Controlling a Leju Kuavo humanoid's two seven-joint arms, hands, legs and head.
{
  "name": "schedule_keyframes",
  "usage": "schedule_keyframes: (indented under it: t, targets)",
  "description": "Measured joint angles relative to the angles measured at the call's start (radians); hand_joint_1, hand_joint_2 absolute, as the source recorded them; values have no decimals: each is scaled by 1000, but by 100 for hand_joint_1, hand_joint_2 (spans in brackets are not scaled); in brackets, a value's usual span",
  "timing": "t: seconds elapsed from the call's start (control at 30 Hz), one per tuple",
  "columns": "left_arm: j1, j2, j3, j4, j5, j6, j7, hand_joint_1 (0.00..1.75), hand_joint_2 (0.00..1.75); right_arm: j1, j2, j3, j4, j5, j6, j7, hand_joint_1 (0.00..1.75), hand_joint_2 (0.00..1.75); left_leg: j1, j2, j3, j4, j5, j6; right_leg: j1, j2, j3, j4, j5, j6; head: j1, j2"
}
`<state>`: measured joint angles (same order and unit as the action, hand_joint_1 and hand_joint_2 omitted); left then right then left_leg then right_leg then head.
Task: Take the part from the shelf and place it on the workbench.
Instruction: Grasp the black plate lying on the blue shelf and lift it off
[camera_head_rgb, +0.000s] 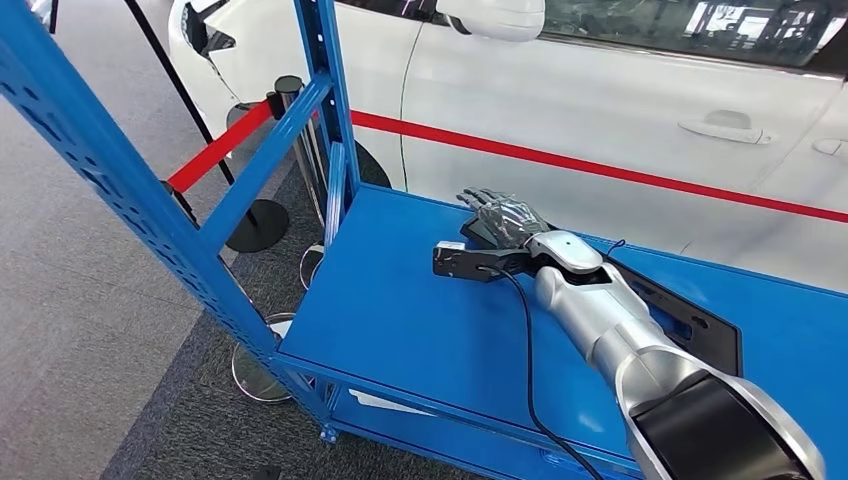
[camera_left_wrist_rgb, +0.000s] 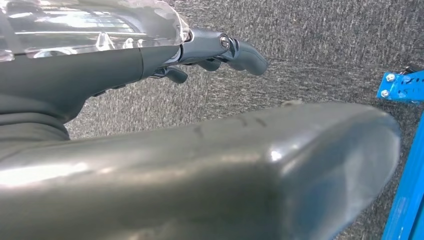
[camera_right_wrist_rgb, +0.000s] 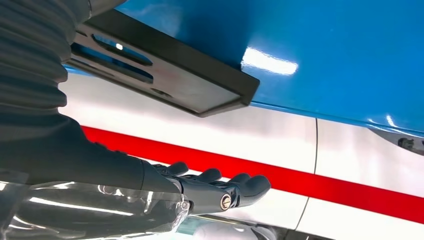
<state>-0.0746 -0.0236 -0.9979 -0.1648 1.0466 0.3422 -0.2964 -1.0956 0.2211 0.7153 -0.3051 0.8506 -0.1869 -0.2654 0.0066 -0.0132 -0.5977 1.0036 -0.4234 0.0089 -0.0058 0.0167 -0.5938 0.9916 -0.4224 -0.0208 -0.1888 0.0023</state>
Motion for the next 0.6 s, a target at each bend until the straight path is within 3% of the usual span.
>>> schedule_keyframes:
  t: [0.17, 0.43, 0.6]
  targets:
    - [-2, 1, 0, 0, -1, 3, 6, 0, 0, 0, 9, 2, 0, -13, 15, -7, 0, 175, -4, 1, -1, 1, -1, 5, -6, 0, 0, -2, 1, 32, 0, 0]
    - [-5, 1, -3, 0, -3, 25, 13, 0, 0, 0, 22, 5, 0, -36, 24, 11, 0, 175, -4, 1, 0, 1, 1, 5, -6, 0, -2, 1, 1, 35, 0, 0]
    - [-3, 1, -3, 0, 5, 41, 15, 0, 0, -2, 9, 5, 7, -53, 27, 99, 0, 175, -4, 2, 0, 1, 2, 5, -5, 0, -3, 3, 1, 35, 0, 0]
